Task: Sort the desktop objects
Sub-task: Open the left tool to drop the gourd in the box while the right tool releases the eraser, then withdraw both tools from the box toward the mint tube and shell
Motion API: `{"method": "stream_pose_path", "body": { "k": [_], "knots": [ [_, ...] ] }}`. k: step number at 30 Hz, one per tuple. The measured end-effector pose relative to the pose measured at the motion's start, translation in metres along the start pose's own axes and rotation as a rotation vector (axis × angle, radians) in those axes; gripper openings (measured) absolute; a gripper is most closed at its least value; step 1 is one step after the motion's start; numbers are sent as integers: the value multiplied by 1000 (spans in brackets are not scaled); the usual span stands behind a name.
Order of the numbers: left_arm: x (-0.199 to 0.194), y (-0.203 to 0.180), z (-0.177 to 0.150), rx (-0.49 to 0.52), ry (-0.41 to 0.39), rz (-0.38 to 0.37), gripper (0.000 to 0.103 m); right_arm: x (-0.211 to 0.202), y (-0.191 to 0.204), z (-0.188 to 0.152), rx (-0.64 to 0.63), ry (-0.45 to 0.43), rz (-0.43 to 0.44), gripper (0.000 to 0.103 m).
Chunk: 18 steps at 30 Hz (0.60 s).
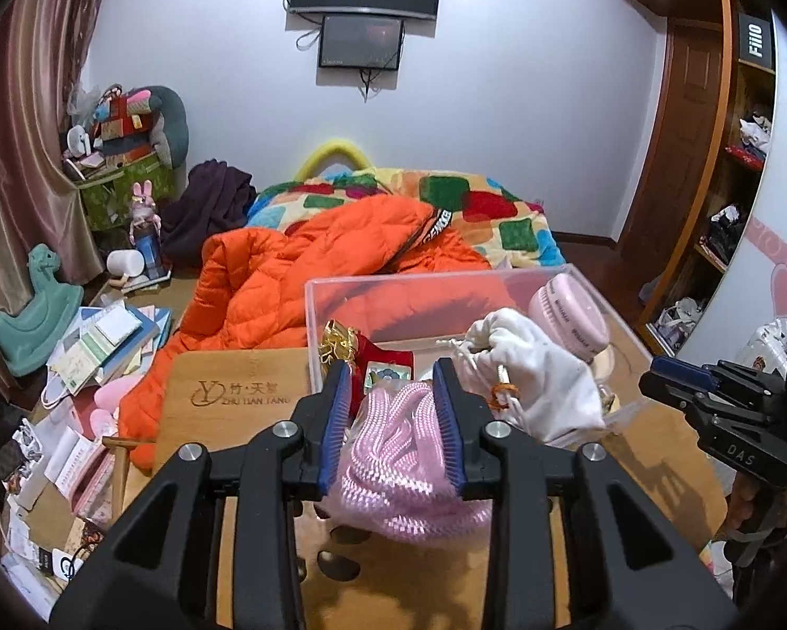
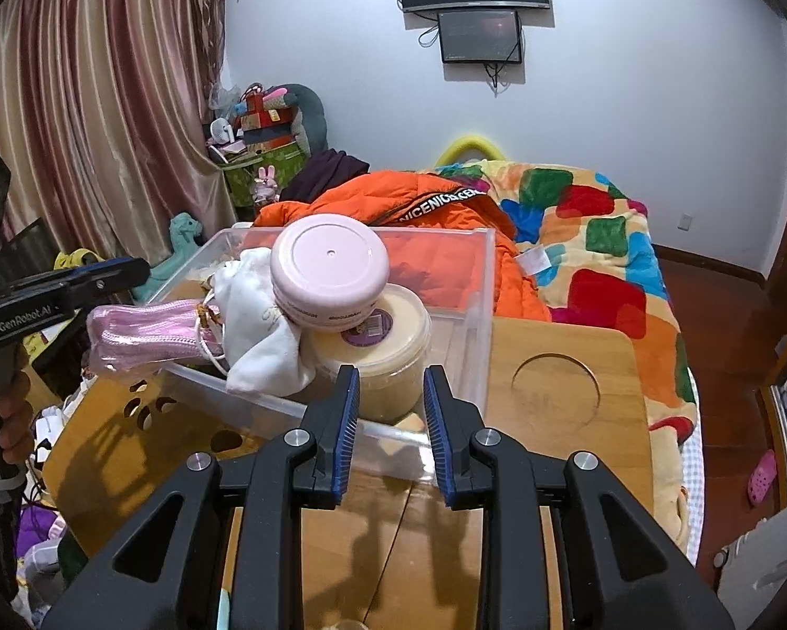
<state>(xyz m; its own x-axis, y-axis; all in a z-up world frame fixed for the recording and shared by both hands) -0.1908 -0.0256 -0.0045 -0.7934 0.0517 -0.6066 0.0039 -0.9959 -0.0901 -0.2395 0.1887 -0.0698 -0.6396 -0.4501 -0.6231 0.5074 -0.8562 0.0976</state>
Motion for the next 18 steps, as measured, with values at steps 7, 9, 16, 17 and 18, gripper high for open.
{"method": "stream_pose_path", "body": {
  "k": [7, 9, 16, 17, 18],
  "knots": [
    [-23, -8, -11, 24, -10, -15, 36, -24, -4, -11, 10, -16, -22, 31],
    [-27, -13, -17, 32, -3, -25, 36, -30, -5, -17, 17, -15, -26, 32],
    [-32, -48, -58, 83, 58, -93, 44, -41, -1, -48, 28, 22, -22, 32],
    [-31, -53, -64, 89, 70, -102, 45, -42, 0, -53, 26, 31, -22, 32],
    [-31, -58, -71, 97, 83, -112, 45, -42, 1, -59, 27, 41, -21, 32]
  ]
}}
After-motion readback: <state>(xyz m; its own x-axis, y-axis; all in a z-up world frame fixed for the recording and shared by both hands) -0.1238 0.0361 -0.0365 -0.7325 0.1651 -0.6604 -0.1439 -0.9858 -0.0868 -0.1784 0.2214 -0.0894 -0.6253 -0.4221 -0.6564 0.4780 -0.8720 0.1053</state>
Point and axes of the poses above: each gripper's, at about its wrist camera, not at the fingertips, and x roughly the way its jaws point, y to its left, z to its top, the point moved 9 cm from there along x, roughly the way its jaws point, and after that the axes turned 2 degrees about y, right-handed, at the moved point
